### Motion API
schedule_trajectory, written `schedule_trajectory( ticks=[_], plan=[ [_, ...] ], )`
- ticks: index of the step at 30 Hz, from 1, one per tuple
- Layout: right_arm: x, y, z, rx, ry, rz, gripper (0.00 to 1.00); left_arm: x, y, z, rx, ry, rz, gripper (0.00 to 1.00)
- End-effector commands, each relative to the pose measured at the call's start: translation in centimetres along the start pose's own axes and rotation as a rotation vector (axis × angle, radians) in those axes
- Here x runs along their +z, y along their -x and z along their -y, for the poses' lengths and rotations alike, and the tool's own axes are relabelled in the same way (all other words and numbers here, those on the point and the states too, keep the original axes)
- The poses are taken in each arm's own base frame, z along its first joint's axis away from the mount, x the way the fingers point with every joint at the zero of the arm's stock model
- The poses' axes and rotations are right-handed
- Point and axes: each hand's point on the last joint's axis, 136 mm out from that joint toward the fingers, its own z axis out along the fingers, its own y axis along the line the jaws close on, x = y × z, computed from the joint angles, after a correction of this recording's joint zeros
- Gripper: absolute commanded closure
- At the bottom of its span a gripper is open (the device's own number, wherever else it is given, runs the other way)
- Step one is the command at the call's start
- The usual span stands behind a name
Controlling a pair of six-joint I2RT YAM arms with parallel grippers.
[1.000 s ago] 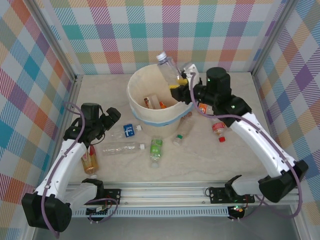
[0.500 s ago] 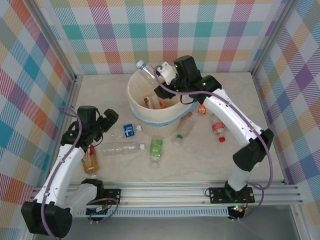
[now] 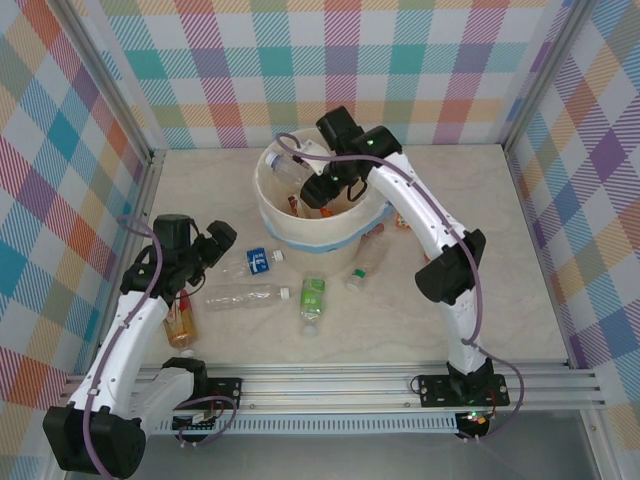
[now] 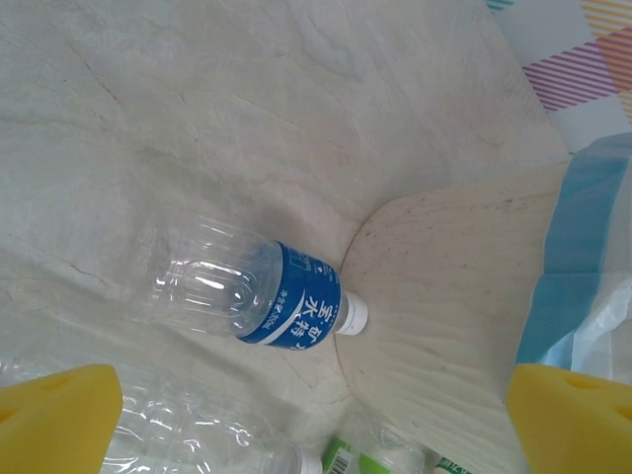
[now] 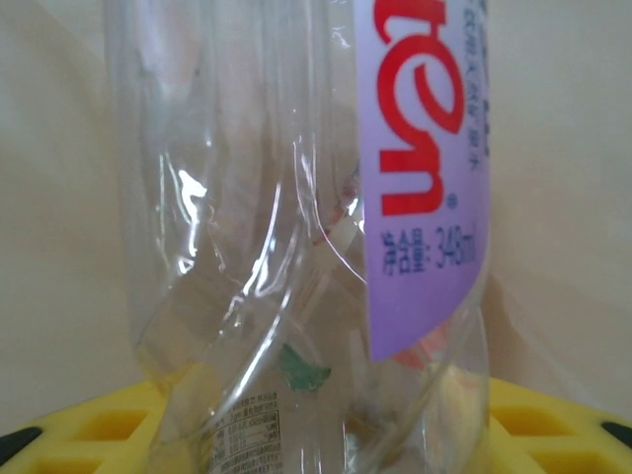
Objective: Put the plastic bottles in the bin
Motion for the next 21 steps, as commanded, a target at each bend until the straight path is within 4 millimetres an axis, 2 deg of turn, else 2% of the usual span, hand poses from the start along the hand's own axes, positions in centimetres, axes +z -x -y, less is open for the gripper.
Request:
schedule_trajectory(
  ticks=[1, 4, 7, 12, 21],
  plan=[
    [0.1, -1.9, -1.0, 0.001, 0.051, -0.095, 0.43, 0.0, -0.5, -1.1, -0.027, 0.022, -0.016, 0.0],
    [1.1, -2.6, -0.8, 0.009, 0.054, -0.135, 0.4, 0.1, -0.8, -1.4, -0.034, 0.029, -0.025, 0.0],
    [1.5, -2.8, -0.6, 0.018, 0.047, -0.146, 0.33, 0.3, -1.1, -1.7, -0.041, 0.037, -0.035, 0.0],
    [0.6, -1.9, 0.1, 0.023, -0.003, -0.105, 0.2, 0.6, -1.4, -2.2, -0.053, 0.049, -0.042, 0.0],
    [-2.4, 0.4, 0.5, 0.045, -0.058, 0.013, 0.11, 0.8, -1.4, -2.6, -0.069, 0.067, -0.041, 0.0]
  ],
)
